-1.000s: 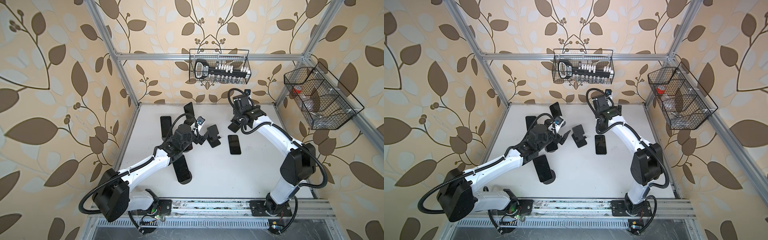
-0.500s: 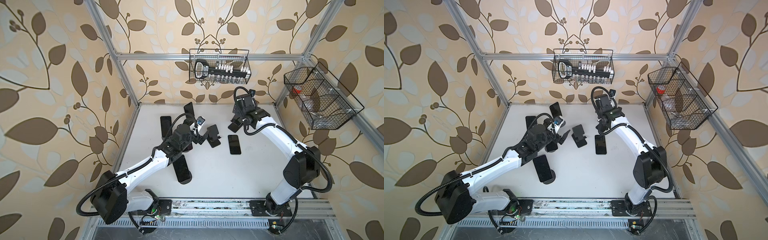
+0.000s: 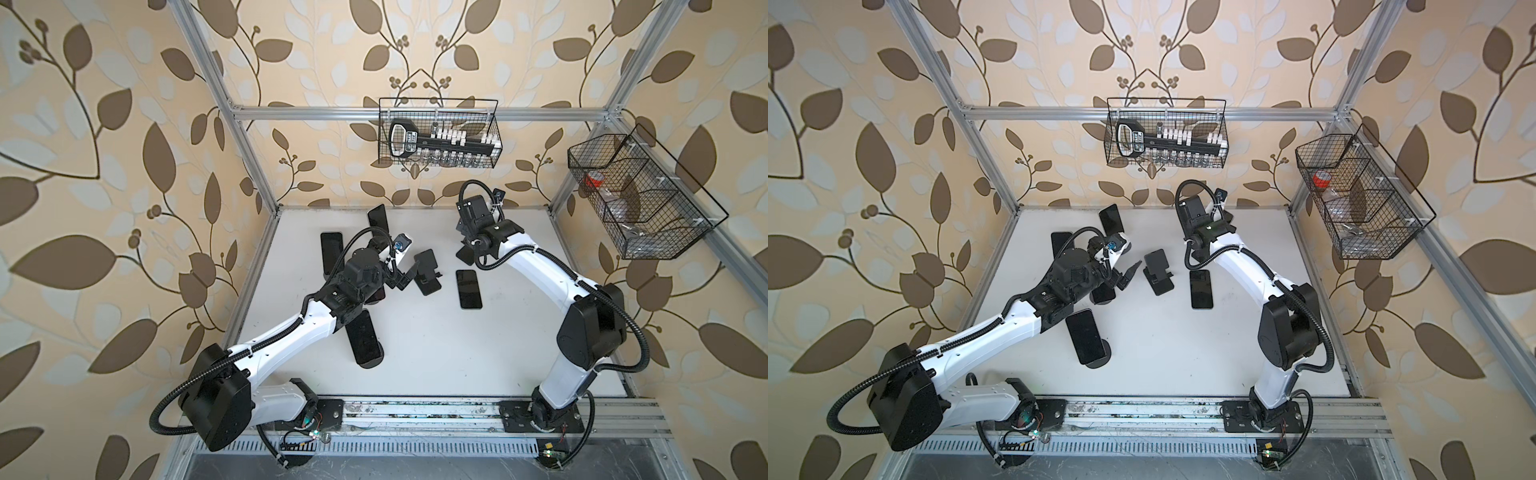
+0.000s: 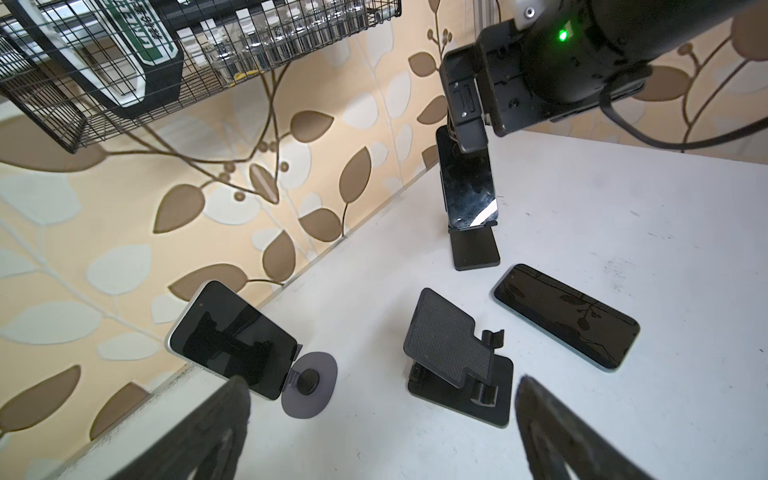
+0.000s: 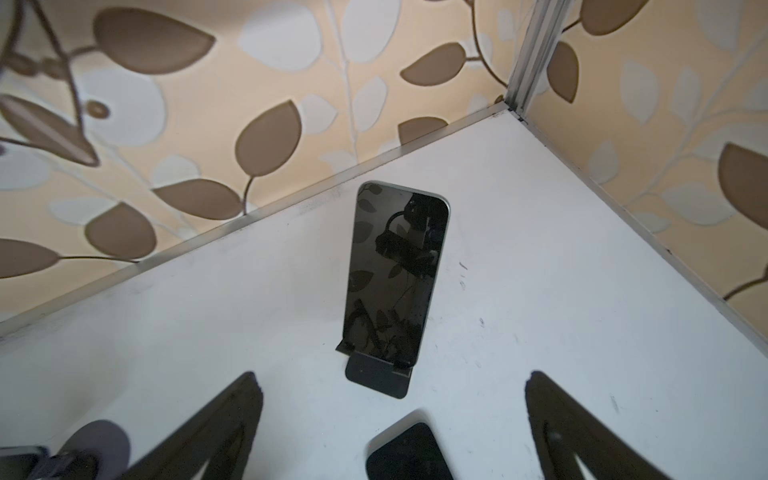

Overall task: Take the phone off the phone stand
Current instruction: 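Hold the stand base with the left gripper while lowering the right gripper over the phone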

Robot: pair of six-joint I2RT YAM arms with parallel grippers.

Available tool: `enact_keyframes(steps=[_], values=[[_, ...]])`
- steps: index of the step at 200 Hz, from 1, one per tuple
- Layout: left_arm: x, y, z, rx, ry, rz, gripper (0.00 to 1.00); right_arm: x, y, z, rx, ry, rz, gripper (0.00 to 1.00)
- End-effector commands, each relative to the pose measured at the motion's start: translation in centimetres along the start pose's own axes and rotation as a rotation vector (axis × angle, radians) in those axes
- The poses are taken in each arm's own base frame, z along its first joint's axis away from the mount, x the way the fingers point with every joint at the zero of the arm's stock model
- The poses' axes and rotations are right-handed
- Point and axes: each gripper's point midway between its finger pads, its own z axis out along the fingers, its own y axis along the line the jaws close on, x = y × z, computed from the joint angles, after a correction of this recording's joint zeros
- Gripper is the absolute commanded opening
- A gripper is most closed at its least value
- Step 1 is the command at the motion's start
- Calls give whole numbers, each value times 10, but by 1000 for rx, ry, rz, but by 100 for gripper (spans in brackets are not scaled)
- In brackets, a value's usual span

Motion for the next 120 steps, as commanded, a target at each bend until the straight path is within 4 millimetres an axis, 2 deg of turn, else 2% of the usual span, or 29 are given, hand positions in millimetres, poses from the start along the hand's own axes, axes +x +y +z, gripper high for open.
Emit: enact_keyframes(steps=[1, 33, 79, 120], values=[[-17, -4, 1, 21, -45, -24, 99, -2, -9, 3, 71, -3, 17, 100], [-18, -1, 0, 6, -45, -20, 99, 9, -7, 12, 91, 16, 54, 100], [-23, 6, -5, -27, -52, -12, 99, 6, -6, 16, 127, 0, 89, 100], [-20, -5, 0, 31, -40, -35, 99, 10, -7, 23, 161, -4, 109, 99]])
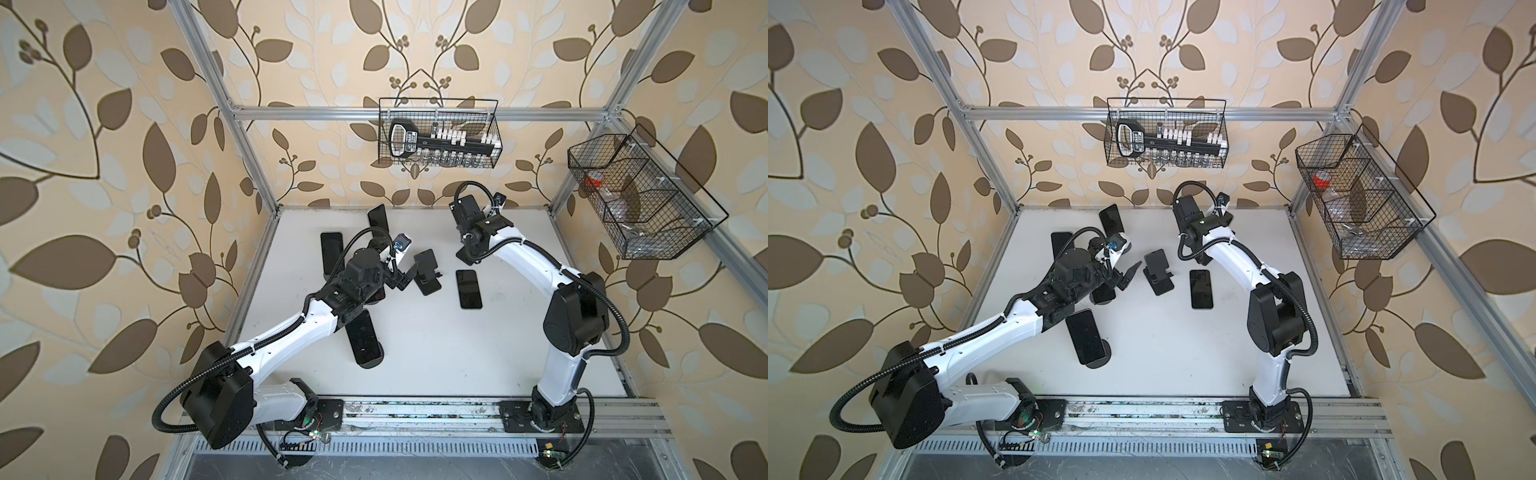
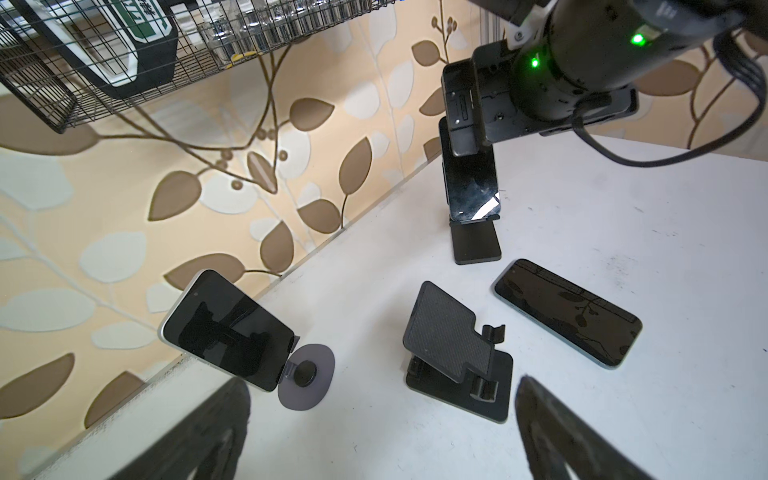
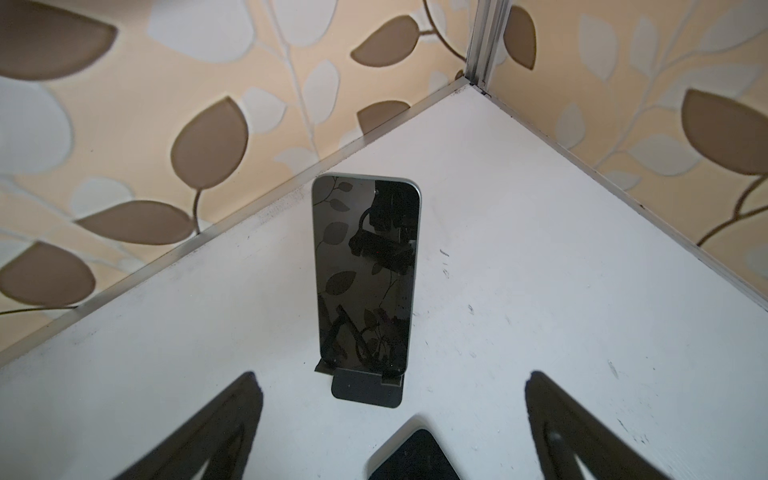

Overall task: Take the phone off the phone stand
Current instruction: 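Hold the stand base with the left gripper while lowering the right gripper over the phone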

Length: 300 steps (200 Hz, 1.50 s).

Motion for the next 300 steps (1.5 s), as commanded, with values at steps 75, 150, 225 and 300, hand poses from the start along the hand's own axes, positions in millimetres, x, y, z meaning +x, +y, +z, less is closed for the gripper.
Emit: enact_keyframes(steps=[75, 150, 225, 300], values=[[-21, -1, -1, 13, -32, 36, 99, -9, 8, 16, 90, -44, -66, 96], [-22, 9, 23, 20, -1, -73, 99, -10, -16, 1, 66, -13, -82, 96], [-39, 4, 61, 67, -17, -99, 99, -3, -20, 7, 24, 32, -85, 95], [-27, -19, 74, 192, 12, -61, 99, 10, -8, 18, 8, 68, -115, 95]])
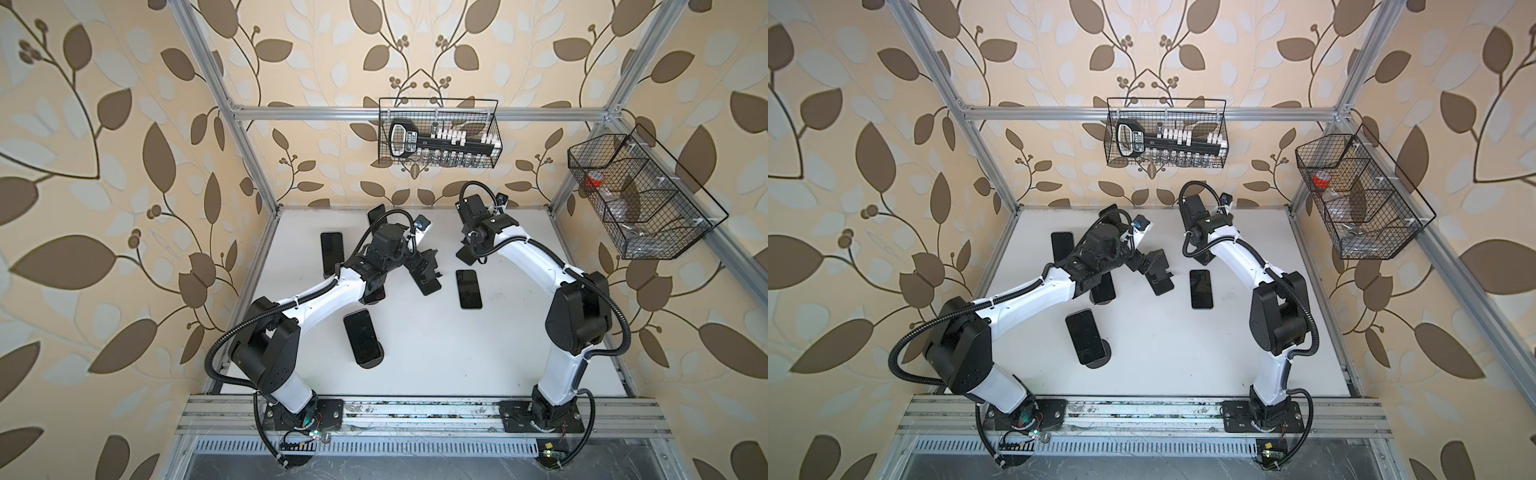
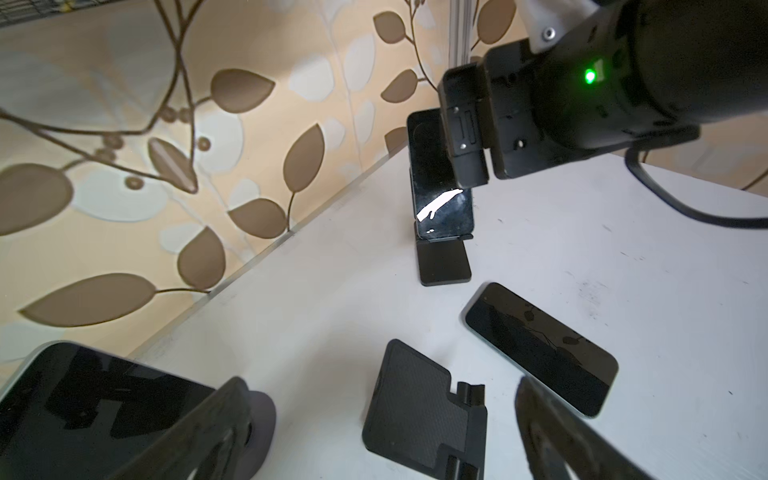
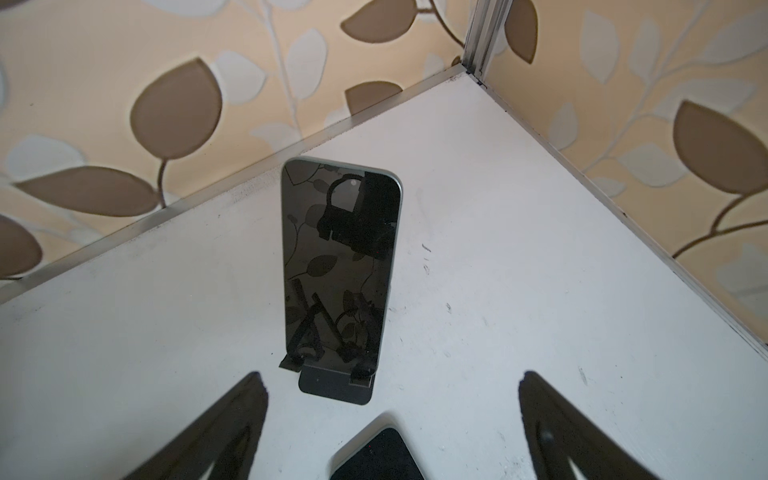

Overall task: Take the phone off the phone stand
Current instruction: 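Hold the stand base with the left gripper while lowering the right gripper over the phone, then close the right gripper on the top edge of the standing black phone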

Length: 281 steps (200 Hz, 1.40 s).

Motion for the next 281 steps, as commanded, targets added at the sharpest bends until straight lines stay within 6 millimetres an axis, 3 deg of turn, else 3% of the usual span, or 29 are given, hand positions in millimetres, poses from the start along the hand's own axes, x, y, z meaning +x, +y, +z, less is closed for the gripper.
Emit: enact_keyframes(steps=[1, 48, 167, 281], values=[[-21, -2, -7, 36, -60, 23, 99, 5, 6, 7, 3, 11, -18, 95], [-18, 1, -20, 5, -71, 24, 99, 11, 10, 20, 51, 15, -30, 95], [-25, 6, -30, -32, -97, 11, 99, 8, 19, 40, 153, 25, 48, 99], [-20, 9, -28, -54, -86, 11, 99, 17, 36, 65, 129, 80, 34, 100]])
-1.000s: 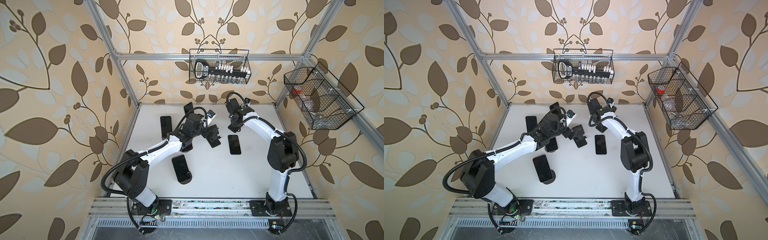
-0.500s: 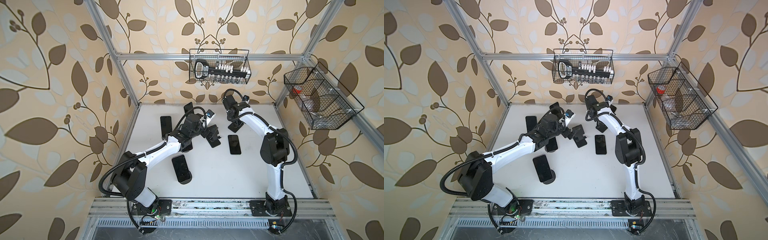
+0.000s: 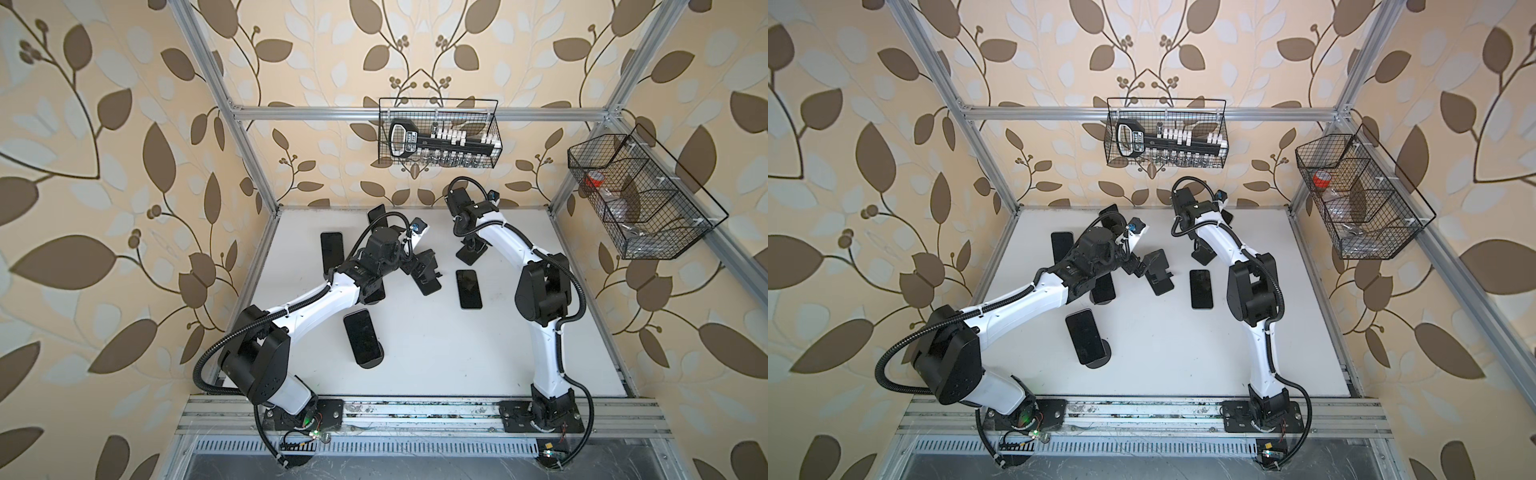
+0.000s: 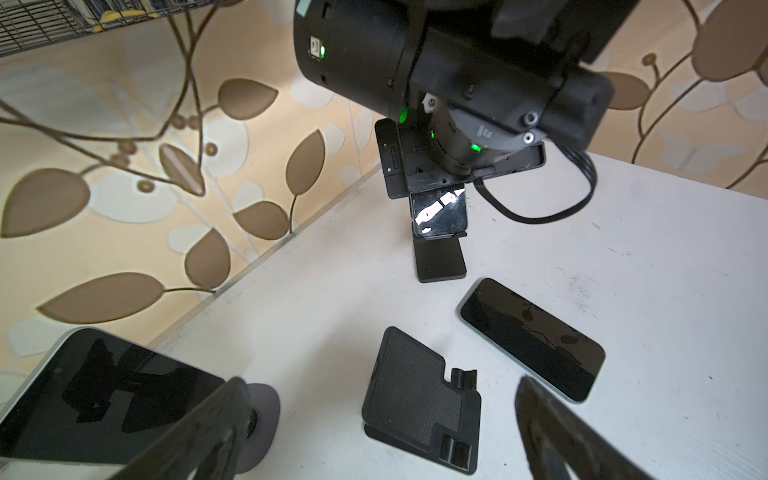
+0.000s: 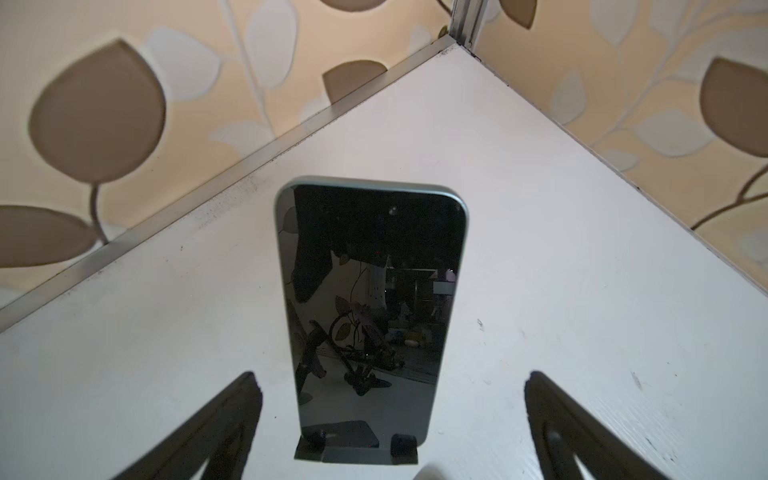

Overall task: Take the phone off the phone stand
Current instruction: 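Close the right gripper on the top edge of the standing black phone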

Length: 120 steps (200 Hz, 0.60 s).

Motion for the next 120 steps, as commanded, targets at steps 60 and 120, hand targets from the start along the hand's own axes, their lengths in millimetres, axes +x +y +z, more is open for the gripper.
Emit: enact_keyframes(steps=[60, 120], values=[[-15, 10, -8, -45, -57, 0, 99, 15, 8, 14, -8, 55, -17, 99], [-17, 12, -10, -56, -59, 12, 99, 14, 12, 21, -21, 51, 1, 93]])
